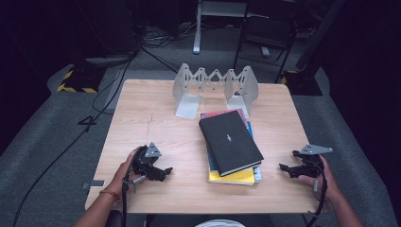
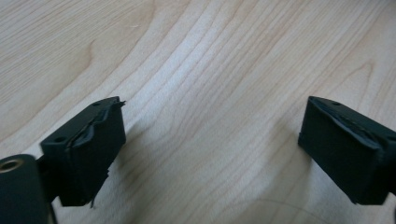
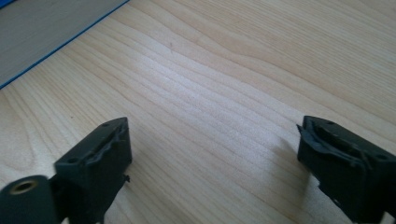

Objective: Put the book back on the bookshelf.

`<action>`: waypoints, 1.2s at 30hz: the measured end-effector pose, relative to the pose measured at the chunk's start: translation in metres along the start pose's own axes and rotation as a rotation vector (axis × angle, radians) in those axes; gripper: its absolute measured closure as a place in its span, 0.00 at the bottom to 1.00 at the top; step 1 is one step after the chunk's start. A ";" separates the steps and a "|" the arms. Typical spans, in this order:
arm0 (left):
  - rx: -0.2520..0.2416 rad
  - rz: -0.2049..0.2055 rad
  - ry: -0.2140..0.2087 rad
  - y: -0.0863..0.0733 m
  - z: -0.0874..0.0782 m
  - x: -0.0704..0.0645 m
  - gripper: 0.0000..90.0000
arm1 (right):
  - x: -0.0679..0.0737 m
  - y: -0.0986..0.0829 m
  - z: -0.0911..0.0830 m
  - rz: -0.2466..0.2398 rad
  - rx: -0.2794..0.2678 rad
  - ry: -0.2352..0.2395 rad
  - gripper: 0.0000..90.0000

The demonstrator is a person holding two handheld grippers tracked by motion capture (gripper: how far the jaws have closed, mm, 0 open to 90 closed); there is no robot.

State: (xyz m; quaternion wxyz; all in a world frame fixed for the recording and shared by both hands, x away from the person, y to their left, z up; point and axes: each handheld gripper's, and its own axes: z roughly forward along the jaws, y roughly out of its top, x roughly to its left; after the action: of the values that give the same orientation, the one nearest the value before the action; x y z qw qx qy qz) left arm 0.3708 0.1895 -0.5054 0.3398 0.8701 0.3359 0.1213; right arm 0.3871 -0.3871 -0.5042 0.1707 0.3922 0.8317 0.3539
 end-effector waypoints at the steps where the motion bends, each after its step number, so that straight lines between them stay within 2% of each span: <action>1: 0.006 0.009 -0.005 0.002 0.001 0.001 0.05 | 0.000 0.000 0.000 0.000 -0.003 0.002 0.20; 2: 0.011 0.017 -0.010 0.004 0.003 0.002 0.03 | 0.000 0.001 -0.001 0.002 -0.009 0.010 0.23; 5: 0.017 0.036 -0.023 0.007 0.006 0.002 0.01 | 0.004 0.004 -0.002 -0.015 -0.013 0.029 0.24; 8: 0.016 0.035 -0.031 0.009 0.009 0.001 0.00 | 0.008 0.012 -0.009 0.001 -0.053 0.067 0.26; 10: 0.018 0.038 -0.032 0.010 0.009 0.001 0.00 | 0.009 0.016 -0.011 0.004 -0.062 0.071 0.26; 16: 0.016 0.040 -0.028 0.011 0.010 -0.002 0.00 | 0.025 0.058 -0.024 -0.069 -0.128 0.099 0.28; 20: 0.018 0.038 -0.029 0.011 0.010 -0.001 0.01 | 0.041 0.088 -0.027 -0.114 -0.182 0.134 0.27; 21: 0.018 0.038 -0.032 0.011 0.010 -0.001 0.00 | 0.046 0.095 -0.026 -0.118 -0.202 0.162 0.27; 25: 0.017 0.036 -0.030 0.011 0.010 -0.002 0.00 | 0.058 0.110 -0.015 -0.160 -0.196 0.204 0.27; 31: 0.017 0.038 -0.024 0.011 0.010 -0.002 0.00 | 0.069 0.116 -0.004 -0.175 -0.184 0.295 0.25; 36: 0.016 0.034 -0.024 0.011 0.010 -0.002 0.00 | 0.077 0.119 0.001 -0.179 -0.172 0.333 0.23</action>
State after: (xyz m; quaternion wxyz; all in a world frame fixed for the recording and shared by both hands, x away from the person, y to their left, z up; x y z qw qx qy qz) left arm 0.3791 0.1775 -0.5056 0.3347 0.8798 0.3178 0.1140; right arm 0.4019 -0.2746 -0.4194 0.0943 0.2369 0.8467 0.4671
